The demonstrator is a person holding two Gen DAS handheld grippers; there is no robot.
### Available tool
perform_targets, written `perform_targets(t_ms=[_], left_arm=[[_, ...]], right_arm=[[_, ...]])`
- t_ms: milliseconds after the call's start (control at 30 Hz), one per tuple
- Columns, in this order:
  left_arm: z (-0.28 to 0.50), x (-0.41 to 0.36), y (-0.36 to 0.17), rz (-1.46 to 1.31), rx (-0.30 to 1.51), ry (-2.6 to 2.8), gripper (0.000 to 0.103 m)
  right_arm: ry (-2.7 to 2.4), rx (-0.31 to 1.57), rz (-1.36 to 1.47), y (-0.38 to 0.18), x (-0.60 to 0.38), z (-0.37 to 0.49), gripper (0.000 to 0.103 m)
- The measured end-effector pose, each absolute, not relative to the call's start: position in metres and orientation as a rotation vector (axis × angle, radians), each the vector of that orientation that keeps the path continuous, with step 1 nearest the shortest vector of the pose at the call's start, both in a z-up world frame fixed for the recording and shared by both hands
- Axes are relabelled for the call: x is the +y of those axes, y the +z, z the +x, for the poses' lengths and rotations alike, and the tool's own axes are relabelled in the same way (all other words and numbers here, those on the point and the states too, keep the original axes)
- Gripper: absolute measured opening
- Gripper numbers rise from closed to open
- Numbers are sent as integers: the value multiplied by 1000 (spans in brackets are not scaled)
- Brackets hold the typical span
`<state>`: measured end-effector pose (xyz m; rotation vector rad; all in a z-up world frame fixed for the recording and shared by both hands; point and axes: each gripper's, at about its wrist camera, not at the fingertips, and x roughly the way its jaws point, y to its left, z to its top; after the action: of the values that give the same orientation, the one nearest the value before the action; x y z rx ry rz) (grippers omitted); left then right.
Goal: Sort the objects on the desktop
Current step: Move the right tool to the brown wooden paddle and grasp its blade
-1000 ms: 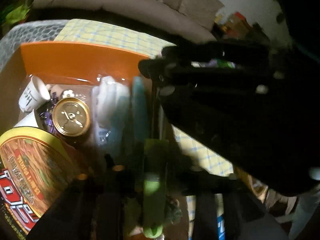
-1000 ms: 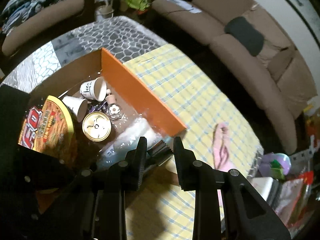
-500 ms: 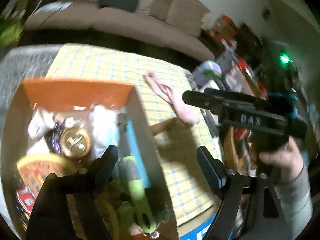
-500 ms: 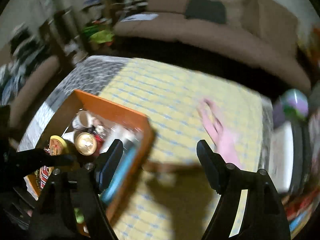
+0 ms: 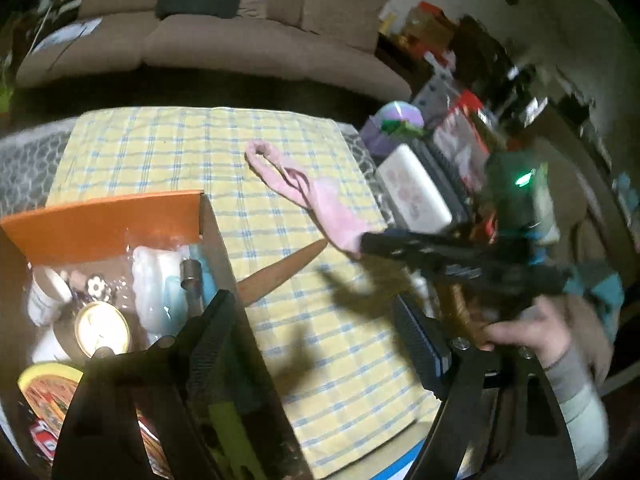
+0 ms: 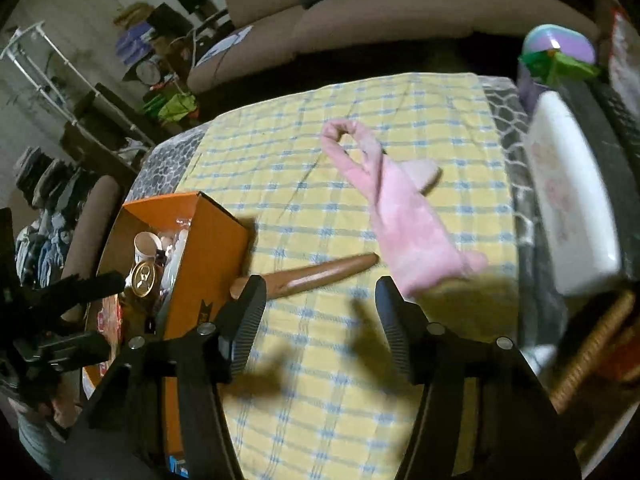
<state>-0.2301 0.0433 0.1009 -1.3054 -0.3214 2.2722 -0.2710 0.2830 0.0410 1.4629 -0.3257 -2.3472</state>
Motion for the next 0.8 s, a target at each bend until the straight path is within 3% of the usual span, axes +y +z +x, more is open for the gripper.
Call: perform_targets(t_ms=[133,333,533,800], left_arm=[[-224,31,104,-1262,-416,2257,82],[-223,29,99,-1264,-390,2240,82],[-223,32,85,-1301,-425,2197,83],[-208,45,79,-1340,-499,2177,83]], right_arm=[[-2299,-257,1452,14,256,-298,55],[-2133,-49,1529,-26,217,-324,55],[-1977,163,1679,-42,206,-281,55],[-2240,189,1593,-34,211,-235,46]])
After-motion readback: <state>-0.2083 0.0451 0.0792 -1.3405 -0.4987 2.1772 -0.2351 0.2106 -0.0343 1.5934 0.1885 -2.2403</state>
